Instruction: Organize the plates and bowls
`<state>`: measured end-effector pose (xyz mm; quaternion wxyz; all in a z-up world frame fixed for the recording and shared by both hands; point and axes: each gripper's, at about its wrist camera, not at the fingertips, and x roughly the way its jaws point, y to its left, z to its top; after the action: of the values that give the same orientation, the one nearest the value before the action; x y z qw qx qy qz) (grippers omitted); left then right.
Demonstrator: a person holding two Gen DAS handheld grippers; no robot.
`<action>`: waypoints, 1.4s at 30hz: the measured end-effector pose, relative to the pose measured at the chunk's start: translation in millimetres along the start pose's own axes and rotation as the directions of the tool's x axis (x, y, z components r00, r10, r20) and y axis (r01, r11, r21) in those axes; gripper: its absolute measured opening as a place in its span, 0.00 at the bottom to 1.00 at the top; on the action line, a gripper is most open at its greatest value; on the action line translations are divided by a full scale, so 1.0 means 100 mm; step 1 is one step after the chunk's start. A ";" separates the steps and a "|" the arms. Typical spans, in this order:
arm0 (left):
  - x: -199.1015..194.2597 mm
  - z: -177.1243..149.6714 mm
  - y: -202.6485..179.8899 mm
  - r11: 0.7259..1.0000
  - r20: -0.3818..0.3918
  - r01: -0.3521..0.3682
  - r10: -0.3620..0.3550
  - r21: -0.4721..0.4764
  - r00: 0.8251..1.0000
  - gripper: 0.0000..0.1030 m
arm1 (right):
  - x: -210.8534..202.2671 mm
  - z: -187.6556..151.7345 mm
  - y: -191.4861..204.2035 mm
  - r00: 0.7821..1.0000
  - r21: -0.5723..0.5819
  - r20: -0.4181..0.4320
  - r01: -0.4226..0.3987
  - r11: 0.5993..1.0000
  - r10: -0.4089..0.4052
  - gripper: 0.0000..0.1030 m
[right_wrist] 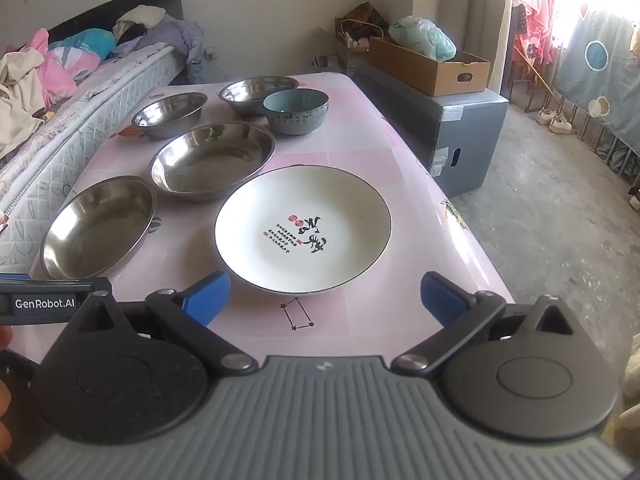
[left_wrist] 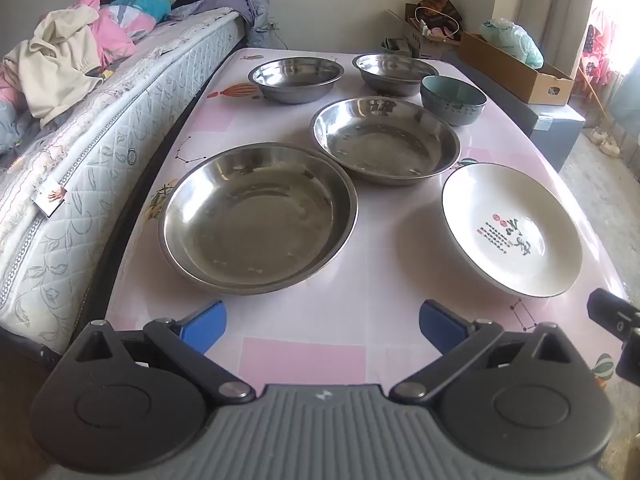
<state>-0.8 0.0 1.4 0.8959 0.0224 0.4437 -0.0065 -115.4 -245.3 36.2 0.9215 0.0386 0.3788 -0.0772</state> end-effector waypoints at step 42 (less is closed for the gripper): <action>0.06 0.00 0.15 0.999 -0.022 -0.019 0.018 -0.035 1.000 1.00 | 0.10 0.04 0.18 1.000 -0.034 -0.024 -0.014 0.999 0.014 0.99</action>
<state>3.4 14.7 -2.3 0.8914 0.0110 0.4531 0.0100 -102.5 -228.9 32.8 0.9180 0.0265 0.3905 -0.0639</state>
